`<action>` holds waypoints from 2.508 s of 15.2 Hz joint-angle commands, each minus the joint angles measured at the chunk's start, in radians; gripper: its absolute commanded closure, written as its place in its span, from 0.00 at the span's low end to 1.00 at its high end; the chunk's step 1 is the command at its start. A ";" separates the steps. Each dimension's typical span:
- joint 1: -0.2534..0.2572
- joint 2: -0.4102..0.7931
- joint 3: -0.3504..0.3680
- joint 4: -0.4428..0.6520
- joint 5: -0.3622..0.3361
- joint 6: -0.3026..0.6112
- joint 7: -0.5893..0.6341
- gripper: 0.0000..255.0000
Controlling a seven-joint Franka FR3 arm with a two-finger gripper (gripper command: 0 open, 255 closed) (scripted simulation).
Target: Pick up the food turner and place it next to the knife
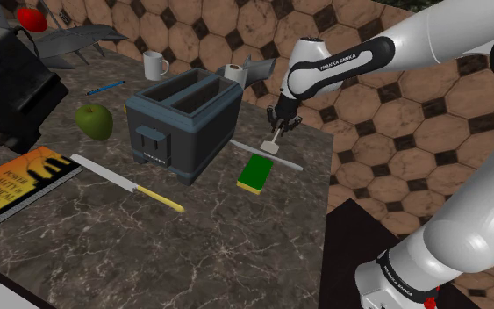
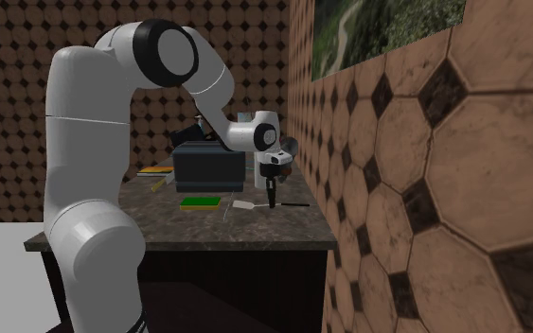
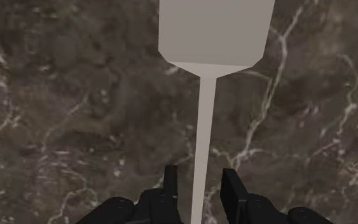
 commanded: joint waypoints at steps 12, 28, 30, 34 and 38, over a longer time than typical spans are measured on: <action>-0.001 -0.030 0.002 0.019 0.009 -0.049 -0.008 1.00; -0.002 -0.120 0.005 0.133 0.033 -0.251 -0.032 1.00; -0.002 -0.128 0.005 0.151 0.035 -0.276 -0.034 1.00; 0.025 -0.199 0.032 0.067 0.043 -0.265 0.017 1.00; 0.063 -0.285 0.073 -0.029 0.060 -0.258 0.088 1.00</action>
